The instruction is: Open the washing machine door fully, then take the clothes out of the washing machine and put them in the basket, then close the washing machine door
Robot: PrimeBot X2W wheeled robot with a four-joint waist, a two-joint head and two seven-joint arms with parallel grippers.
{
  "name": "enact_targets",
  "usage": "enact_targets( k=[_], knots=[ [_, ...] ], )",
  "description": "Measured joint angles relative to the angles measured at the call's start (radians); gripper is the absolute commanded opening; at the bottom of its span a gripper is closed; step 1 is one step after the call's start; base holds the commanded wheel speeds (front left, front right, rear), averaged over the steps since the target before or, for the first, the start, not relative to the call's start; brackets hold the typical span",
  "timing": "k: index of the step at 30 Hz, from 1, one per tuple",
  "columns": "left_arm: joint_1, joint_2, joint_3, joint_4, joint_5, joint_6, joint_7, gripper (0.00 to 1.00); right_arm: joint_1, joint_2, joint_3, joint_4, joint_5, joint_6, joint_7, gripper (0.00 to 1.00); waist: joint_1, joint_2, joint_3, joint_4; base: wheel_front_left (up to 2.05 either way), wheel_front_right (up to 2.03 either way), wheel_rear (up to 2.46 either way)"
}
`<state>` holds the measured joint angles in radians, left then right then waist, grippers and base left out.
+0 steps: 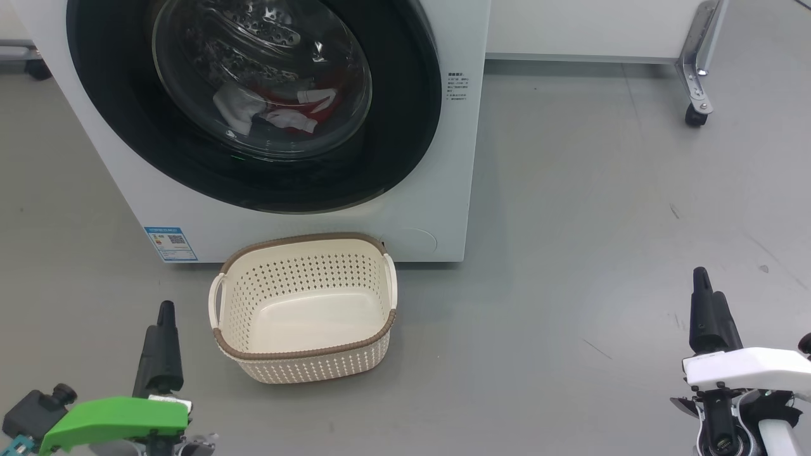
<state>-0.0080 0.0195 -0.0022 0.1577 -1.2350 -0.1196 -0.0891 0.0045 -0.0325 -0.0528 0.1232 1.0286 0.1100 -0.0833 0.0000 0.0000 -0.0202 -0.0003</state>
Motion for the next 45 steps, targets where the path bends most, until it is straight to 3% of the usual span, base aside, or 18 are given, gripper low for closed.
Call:
enact_targets(
  k=[5, 19, 32, 45],
  knots=[
    [0.000, 0.002, -0.030, -0.009, 0.063, 0.002, -0.016, 1.00, 0.000, 0.000, 0.017, -0.021, -0.076, -0.010, -0.018, 1.00, 0.0000, 0.0000, -0.001, 0.000, 0.00, 0.00, 0.00],
    [0.002, 0.007, -0.112, -0.029, 0.441, 0.049, -0.064, 1.00, 0.010, -0.029, 0.091, -0.036, -0.351, -0.042, -0.065, 1.00, 0.0000, 0.0000, -0.001, -0.002, 0.00, 0.00, 0.00],
    [0.003, 0.013, -0.194, -0.016, 0.710, 0.107, -0.107, 1.00, 0.027, -0.030, 0.153, -0.033, -0.557, -0.077, -0.109, 1.00, 0.0000, 0.0000, -0.004, -0.006, 0.00, 0.00, 0.00],
    [0.026, 0.017, -0.270, 0.032, 0.807, 0.168, -0.152, 1.00, 0.028, -0.030, 0.203, -0.007, -0.739, -0.104, -0.155, 1.00, 0.0000, 0.0000, -0.016, -0.013, 0.00, 0.00, 0.00]
  ],
)
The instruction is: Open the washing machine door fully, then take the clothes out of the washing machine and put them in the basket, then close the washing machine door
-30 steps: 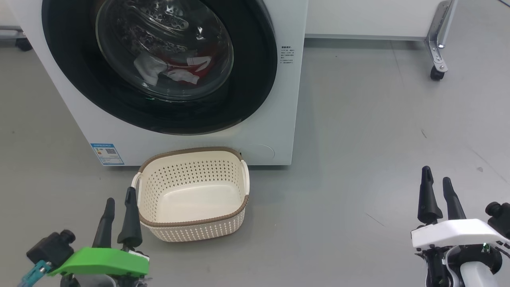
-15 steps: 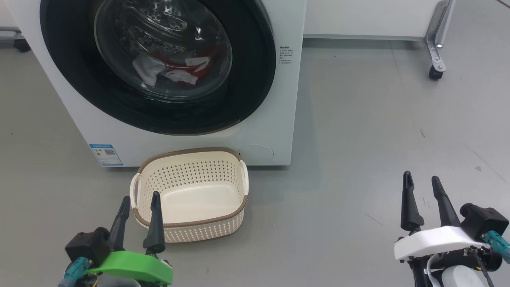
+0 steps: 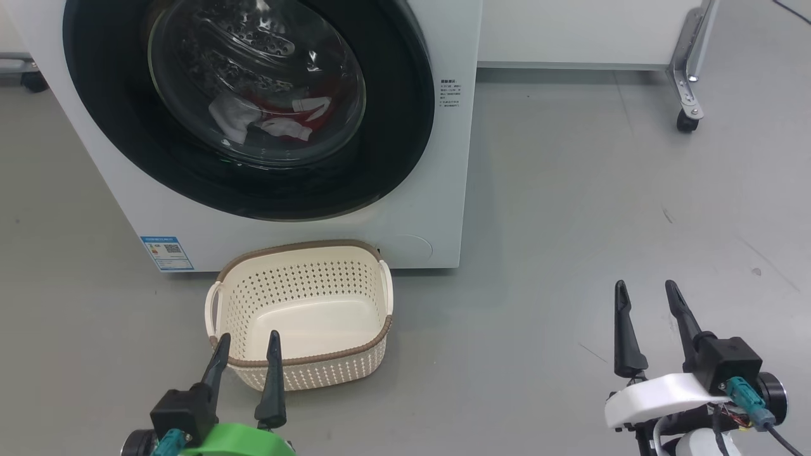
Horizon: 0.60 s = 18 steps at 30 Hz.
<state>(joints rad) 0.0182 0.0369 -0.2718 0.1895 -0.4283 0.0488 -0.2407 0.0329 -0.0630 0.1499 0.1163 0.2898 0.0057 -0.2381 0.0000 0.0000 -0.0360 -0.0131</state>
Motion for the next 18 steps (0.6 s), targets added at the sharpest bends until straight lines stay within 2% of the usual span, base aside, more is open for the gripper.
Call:
enact_targets(
  k=[3, 18],
  knots=[
    [0.001, 0.001, -0.013, 0.006, 0.023, 0.009, -0.008, 1.00, 0.001, 0.000, 0.013, 0.009, -0.041, -0.001, -0.010, 1.00, 0.0000, 0.0000, -0.003, -0.002, 0.00, 0.00, 0.00],
    [0.003, 0.003, -0.018, 0.067, -0.004, 0.036, -0.009, 1.00, 0.000, 0.000, 0.021, 0.043, -0.043, -0.009, -0.011, 1.00, 0.0000, 0.0000, -0.003, -0.001, 0.00, 0.00, 0.00]
  ],
)
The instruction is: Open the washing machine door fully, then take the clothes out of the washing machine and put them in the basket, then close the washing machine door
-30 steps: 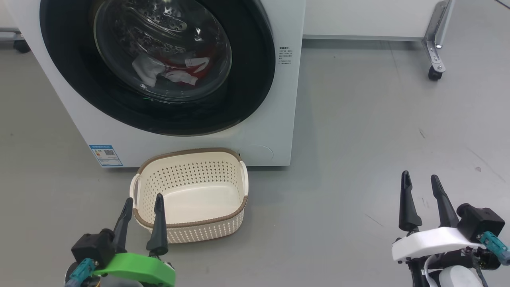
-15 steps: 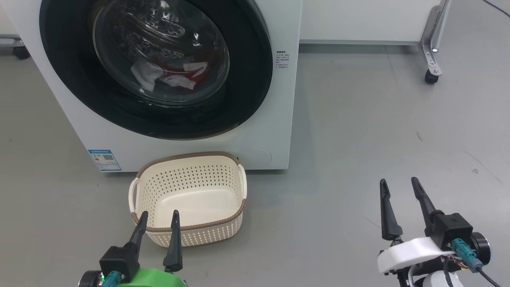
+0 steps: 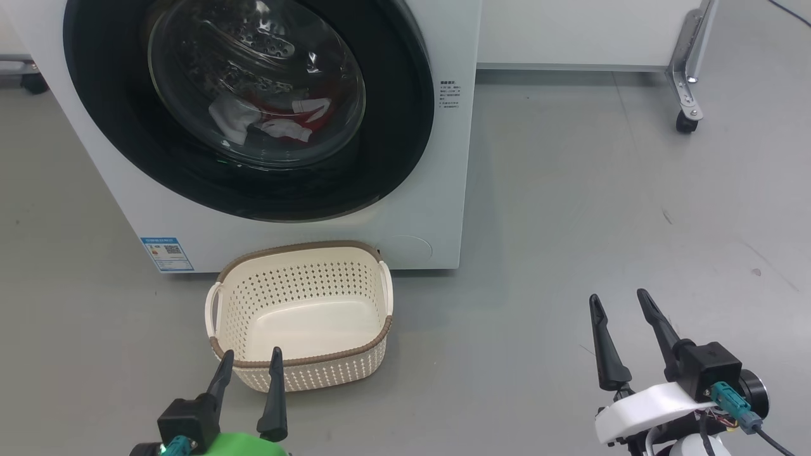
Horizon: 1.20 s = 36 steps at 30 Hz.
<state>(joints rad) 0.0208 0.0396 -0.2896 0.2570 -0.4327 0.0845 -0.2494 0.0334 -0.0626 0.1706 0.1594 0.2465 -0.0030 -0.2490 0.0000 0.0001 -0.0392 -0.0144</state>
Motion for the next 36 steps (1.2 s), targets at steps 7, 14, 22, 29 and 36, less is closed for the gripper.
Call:
enact_targets(
  k=[7, 14, 22, 29, 36],
  knots=[
    [-0.001, 0.000, -0.002, 0.004, -0.009, 0.005, 0.000, 1.00, -0.001, 0.000, 0.000, 0.009, 0.000, 0.000, 0.000, 1.00, 0.0000, 0.0000, 0.001, 0.002, 0.00, 0.00, 0.00],
    [-0.002, 0.000, -0.003, 0.013, -0.013, 0.009, 0.000, 1.00, -0.002, 0.000, 0.000, 0.013, 0.000, -0.001, 0.000, 1.00, 0.0000, 0.0000, 0.002, 0.004, 0.00, 0.00, 0.00],
    [-0.003, 0.000, -0.004, 0.019, -0.016, 0.012, 0.000, 1.00, -0.003, 0.001, 0.000, 0.017, 0.001, -0.009, 0.000, 1.00, 0.0000, 0.0000, 0.004, 0.008, 0.00, 0.00, 0.00],
    [-0.004, 0.000, -0.007, 0.023, -0.016, 0.015, 0.000, 1.00, -0.004, 0.001, -0.002, 0.019, 0.004, -0.009, 0.000, 1.00, 0.0000, 0.0000, 0.007, 0.013, 0.00, 0.00, 0.00],
    [-0.006, 0.001, -0.020, 0.023, -0.016, 0.016, 0.000, 1.00, -0.004, 0.004, -0.016, 0.013, 0.017, -0.009, 0.000, 1.00, 0.0000, 0.0000, 0.015, 0.020, 0.00, 0.00, 0.00]
  ],
)
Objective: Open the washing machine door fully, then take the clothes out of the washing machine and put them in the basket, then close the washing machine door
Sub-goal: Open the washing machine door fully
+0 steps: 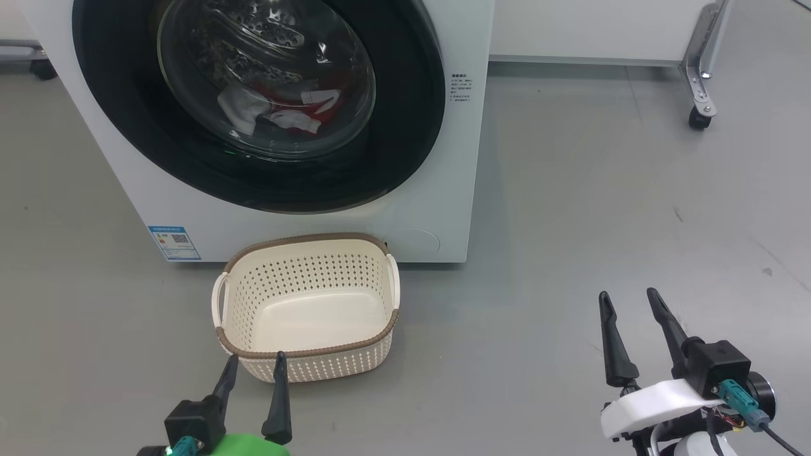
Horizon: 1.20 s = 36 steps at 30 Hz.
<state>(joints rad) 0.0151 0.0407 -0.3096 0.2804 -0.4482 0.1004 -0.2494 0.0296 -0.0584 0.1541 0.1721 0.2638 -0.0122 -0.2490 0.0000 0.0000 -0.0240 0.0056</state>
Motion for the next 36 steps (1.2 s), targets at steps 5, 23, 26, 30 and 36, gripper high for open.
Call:
enact_targets(
  k=[5, 23, 26, 30, 36],
  knots=[
    [-0.012, 0.000, -0.013, -0.003, 0.000, 0.000, 0.000, 1.00, -0.004, 0.001, -0.010, -0.012, 0.025, 0.004, 0.000, 0.00, 0.0000, 0.0000, 0.019, 0.012, 0.00, 0.00, 0.00],
    [-0.127, 0.000, -0.076, -0.068, 0.016, 0.000, -0.002, 1.00, -0.313, -0.060, -0.060, -0.063, 0.129, 0.090, 0.093, 0.00, 0.0000, 0.0000, 0.201, 0.074, 0.00, 0.00, 0.00],
    [-0.147, 0.000, -0.086, -0.077, -0.003, 0.000, -0.002, 1.00, -0.393, -0.065, -0.097, -0.075, 0.188, 0.093, 0.125, 0.00, 0.0000, 0.0000, 0.241, 0.090, 0.00, 0.00, 0.00],
    [-0.174, 0.000, -0.098, -0.092, -0.013, 0.005, -0.003, 1.00, -0.508, -0.085, -0.120, -0.085, 0.230, 0.099, 0.172, 0.00, 0.0000, 0.0000, 0.295, 0.113, 0.00, 0.00, 0.00],
    [-0.217, 0.000, -0.115, -0.109, -0.026, 0.006, -0.003, 1.00, -0.692, -0.111, -0.152, -0.070, 0.290, 0.099, 0.271, 0.00, 0.0000, 0.0000, 0.379, 0.145, 0.00, 0.00, 0.00]
  ],
)
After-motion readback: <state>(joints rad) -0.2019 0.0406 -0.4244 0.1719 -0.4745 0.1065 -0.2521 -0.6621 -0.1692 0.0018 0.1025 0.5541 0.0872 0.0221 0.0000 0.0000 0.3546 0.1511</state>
